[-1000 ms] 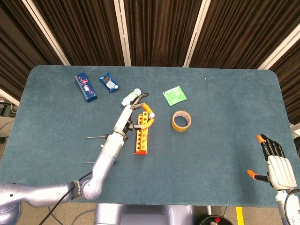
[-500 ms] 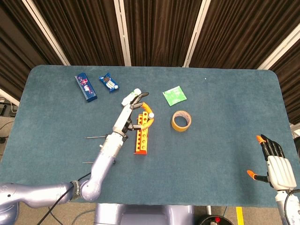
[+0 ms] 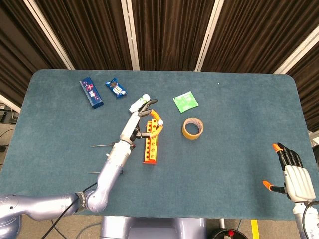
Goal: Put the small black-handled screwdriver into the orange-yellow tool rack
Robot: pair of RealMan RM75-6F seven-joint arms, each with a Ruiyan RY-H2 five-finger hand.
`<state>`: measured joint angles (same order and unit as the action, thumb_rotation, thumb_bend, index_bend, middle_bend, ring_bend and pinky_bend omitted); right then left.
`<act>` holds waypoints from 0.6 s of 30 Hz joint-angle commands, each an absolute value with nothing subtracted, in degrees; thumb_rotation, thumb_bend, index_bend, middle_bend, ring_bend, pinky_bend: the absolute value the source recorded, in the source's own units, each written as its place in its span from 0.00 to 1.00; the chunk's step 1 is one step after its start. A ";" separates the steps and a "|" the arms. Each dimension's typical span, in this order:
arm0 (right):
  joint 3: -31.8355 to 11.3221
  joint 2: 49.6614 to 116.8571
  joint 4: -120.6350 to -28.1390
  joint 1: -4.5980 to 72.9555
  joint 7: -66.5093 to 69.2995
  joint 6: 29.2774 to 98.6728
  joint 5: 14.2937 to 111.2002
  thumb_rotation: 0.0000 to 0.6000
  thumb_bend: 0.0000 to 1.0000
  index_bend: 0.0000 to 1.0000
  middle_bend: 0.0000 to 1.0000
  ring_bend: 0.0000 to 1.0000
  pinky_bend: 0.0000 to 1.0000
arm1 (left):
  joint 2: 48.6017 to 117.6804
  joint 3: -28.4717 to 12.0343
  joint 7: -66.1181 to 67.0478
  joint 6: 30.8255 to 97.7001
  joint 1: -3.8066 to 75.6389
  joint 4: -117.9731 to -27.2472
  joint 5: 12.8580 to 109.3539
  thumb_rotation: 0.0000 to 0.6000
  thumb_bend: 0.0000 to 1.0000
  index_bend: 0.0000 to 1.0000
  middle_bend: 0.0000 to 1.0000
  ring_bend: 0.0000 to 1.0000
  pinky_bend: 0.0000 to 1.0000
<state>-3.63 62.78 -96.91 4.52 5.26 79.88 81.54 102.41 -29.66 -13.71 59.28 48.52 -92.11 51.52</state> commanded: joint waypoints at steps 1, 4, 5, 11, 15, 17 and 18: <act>-3.66 62.77 -96.90 4.55 5.27 79.85 81.51 1.00 0.05 0.00 0.00 0.00 0.00 | 102.57 -29.63 -13.88 59.14 48.53 -91.84 51.49 1.00 0.47 0.59 0.07 0.00 0.00; -3.67 62.77 -96.94 4.52 5.25 79.90 81.49 1.00 0.05 0.00 0.00 0.00 0.00 | 102.64 -29.37 -13.97 59.01 48.41 -91.58 51.58 1.00 0.47 0.59 0.07 0.00 0.00; -3.64 62.75 -96.97 4.52 5.24 79.85 81.48 1.00 0.05 0.00 0.00 0.00 0.00 | 102.57 -28.75 -13.90 58.85 48.06 -91.42 51.37 1.00 0.47 0.59 0.07 0.00 0.00; -3.69 62.68 -97.21 4.47 5.39 79.82 81.27 1.00 0.05 0.00 0.00 0.00 0.00 | 102.24 -27.18 -13.98 58.47 47.11 -90.84 52.15 1.00 0.47 0.59 0.07 0.00 0.00; -3.69 62.69 -97.20 4.47 5.47 79.82 81.31 1.00 0.05 0.01 0.00 0.00 0.00 | 102.27 -26.11 -14.32 57.95 46.53 -89.79 52.74 1.00 0.47 0.59 0.07 0.00 0.01; -3.71 62.67 -97.22 4.47 5.47 79.83 81.29 1.00 0.05 0.01 0.00 0.00 0.00 | 102.40 -25.98 -14.56 57.77 46.41 -89.37 52.78 1.00 0.47 0.59 0.08 0.00 0.01; -3.72 62.66 -97.25 4.49 5.48 79.79 81.26 1.00 0.05 0.01 0.00 0.00 0.00 | 102.50 -25.87 -14.70 57.59 46.33 -89.03 52.80 1.00 0.47 0.59 0.07 0.00 0.01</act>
<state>-3.72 62.66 -97.25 4.49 5.47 79.79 81.25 102.42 -25.96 -14.59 57.71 46.41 -89.17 52.77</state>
